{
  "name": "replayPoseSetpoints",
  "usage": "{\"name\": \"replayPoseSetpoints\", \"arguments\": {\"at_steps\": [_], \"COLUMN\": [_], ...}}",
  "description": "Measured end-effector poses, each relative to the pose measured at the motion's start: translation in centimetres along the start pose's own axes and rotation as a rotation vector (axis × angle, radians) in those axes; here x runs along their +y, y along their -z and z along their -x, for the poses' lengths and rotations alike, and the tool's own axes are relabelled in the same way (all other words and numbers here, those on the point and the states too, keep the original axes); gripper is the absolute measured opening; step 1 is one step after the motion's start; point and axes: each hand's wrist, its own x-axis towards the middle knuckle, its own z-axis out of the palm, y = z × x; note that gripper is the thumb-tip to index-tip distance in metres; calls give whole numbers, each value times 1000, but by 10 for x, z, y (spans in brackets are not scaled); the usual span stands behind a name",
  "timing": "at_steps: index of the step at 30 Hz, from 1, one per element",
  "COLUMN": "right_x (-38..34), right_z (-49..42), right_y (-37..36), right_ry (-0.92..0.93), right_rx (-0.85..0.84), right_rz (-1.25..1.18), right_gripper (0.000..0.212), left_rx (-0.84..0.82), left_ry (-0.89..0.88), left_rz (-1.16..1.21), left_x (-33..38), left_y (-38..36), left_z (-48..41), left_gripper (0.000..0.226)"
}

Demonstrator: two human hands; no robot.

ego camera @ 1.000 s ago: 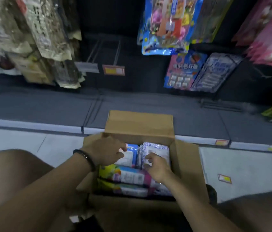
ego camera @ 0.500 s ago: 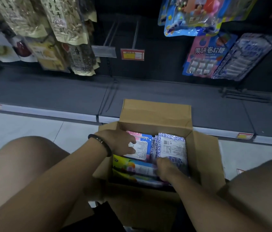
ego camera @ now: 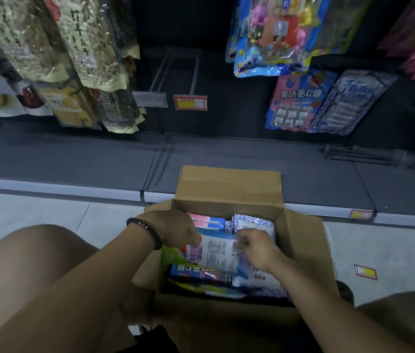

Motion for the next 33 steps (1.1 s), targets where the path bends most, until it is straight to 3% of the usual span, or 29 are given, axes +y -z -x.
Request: {"name": "replayPoseSetpoints", "arguments": {"at_steps": [5, 7, 10, 14, 18, 20, 23, 25, 27, 30, 33], "right_x": [-16, -27, -47, -69, -85, -89, -85, -78, -70, -65, -69], "right_z": [22, 33, 49, 62, 68, 71, 69, 61, 51, 44, 48], "right_y": [59, 70, 70, 38, 35, 52, 85, 110, 137, 176, 201], "right_ry": [54, 98, 255, 434, 403, 420, 398, 322, 288, 370, 472], "right_rx": [168, 285, 546, 630, 408, 299, 406, 558, 581, 429, 288], "right_rz": [-157, -171, -96, -55, -241, -379, -497, -448, -405, -360, -503], "right_gripper": [19, 16, 15, 46, 71, 68, 33, 29, 40, 65, 75], "left_rx": [195, 262, 377, 517, 666, 679, 698, 678, 672, 639, 583], "left_ry": [41, 41, -14, -202, -148, -106, -86, -107, -147, -266, -347], "left_rz": [96, 375, 1002, 1434, 1505, 1528, 1431, 1380, 1330, 1278, 1307], "left_x": [10, 20, 43, 63, 56, 51, 42, 40, 42, 53, 66], "left_y": [4, 5, 5, 9, 11, 15, 18, 18, 22, 32, 44], "left_z": [2, 3, 3, -6, -11, -10, -6, -3, 4, 17, 27], "left_gripper": [54, 50, 49, 36, 26, 23, 23, 26, 31, 37, 34]}}
